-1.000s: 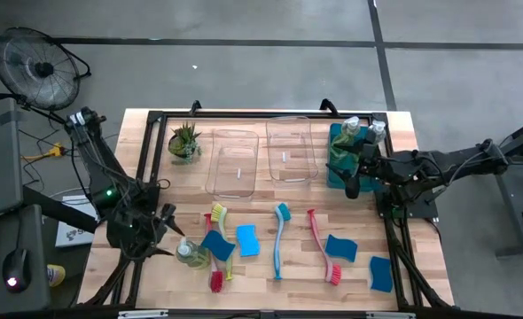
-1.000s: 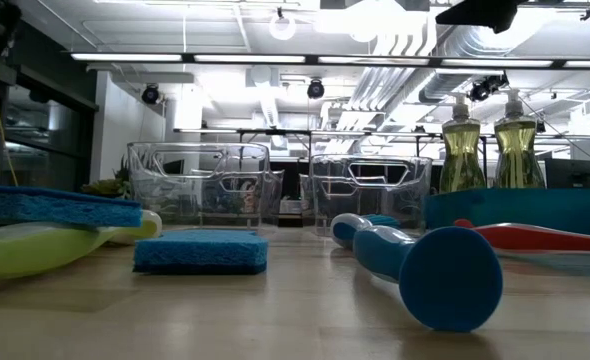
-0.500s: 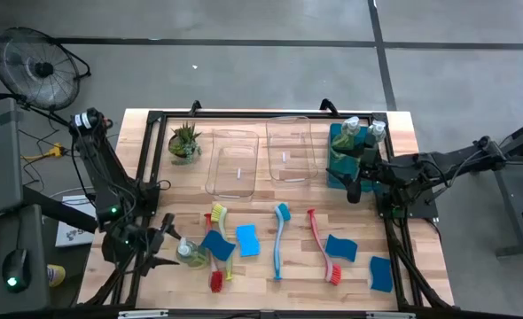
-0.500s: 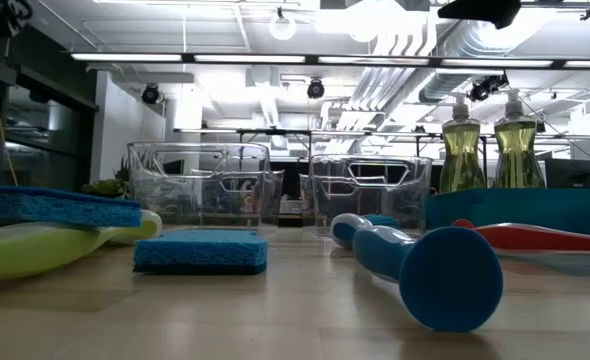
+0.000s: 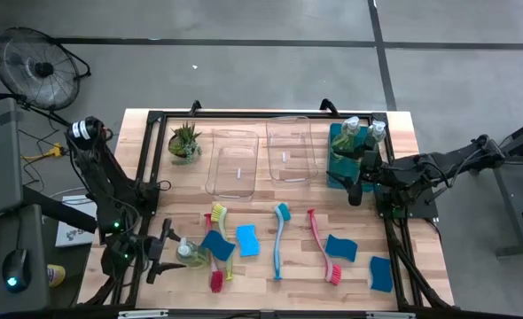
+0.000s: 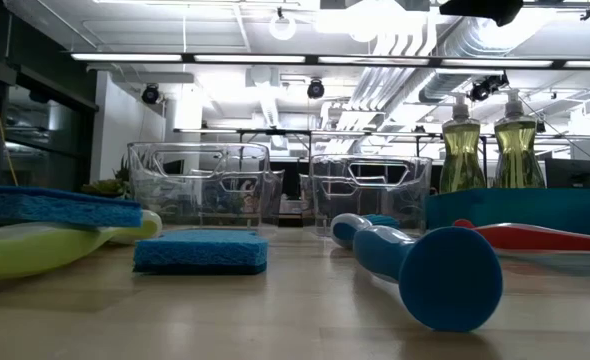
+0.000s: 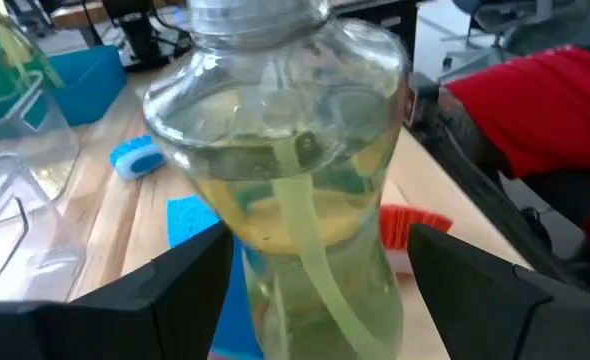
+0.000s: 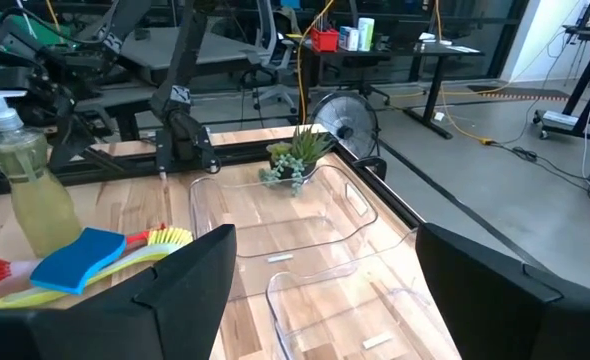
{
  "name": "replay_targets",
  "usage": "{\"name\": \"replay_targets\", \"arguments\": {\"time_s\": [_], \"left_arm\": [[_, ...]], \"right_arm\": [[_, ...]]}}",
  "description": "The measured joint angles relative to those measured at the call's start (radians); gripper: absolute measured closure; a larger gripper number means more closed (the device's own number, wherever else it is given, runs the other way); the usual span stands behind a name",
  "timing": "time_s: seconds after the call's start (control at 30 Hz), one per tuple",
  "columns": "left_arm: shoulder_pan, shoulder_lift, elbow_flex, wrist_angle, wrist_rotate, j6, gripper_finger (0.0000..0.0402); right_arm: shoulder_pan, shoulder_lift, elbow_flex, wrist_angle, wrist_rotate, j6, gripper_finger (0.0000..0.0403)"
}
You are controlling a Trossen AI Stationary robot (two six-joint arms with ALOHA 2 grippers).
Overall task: Pick & Place Kitchen Sink Supplies
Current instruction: Put the green dishwashing liquid dispenser into the blue bin
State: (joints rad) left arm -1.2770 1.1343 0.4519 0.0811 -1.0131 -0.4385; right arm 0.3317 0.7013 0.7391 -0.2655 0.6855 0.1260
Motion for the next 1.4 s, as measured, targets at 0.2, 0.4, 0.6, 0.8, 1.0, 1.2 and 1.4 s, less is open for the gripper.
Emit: {"name": "replay_targets", "arguments": {"time_s": [0.2, 0.4, 0.6, 0.8, 1.0, 1.2, 1.4], "left_arm": [[0.000, 0.033, 0.000, 0.125, -0.043, 0.065, 0.0108], [0.000, 0.034, 0.000, 0.171, -0.079, 0.105, 0.0108], [0.000, 0.035, -0.001, 0.243, -0.100, 0.150, 0.0108], [0.009, 0.036, -0.002, 0.282, -0.098, 0.155, 0.0108], [0.084, 0.038, -0.001, 0.291, -0.015, 0.146, 0.0108], [0.155, 0.062, 0.001, 0.298, 0.111, 0.146, 0.0108], [0.165, 0.075, 0.001, 0.292, 0.137, 0.158, 0.0105]], "right_arm": [[0.000, 0.000, 0.000, 0.000, 0.000, -0.003, 0.0098], [0.000, 0.000, 0.000, 0.000, 0.000, -0.003, 0.0098], [0.000, 0.000, 0.000, -0.001, 0.000, -0.003, 0.0098], [0.000, 0.000, 0.000, -0.001, -0.001, -0.003, 0.0098], [0.000, 0.000, 0.000, -0.001, -0.001, -0.003, 0.0098], [0.000, 0.000, 0.000, -0.008, -0.001, -0.003, 0.0098], [0.000, 0.000, 0.000, -0.015, -0.001, -0.003, 0.0098]]}}
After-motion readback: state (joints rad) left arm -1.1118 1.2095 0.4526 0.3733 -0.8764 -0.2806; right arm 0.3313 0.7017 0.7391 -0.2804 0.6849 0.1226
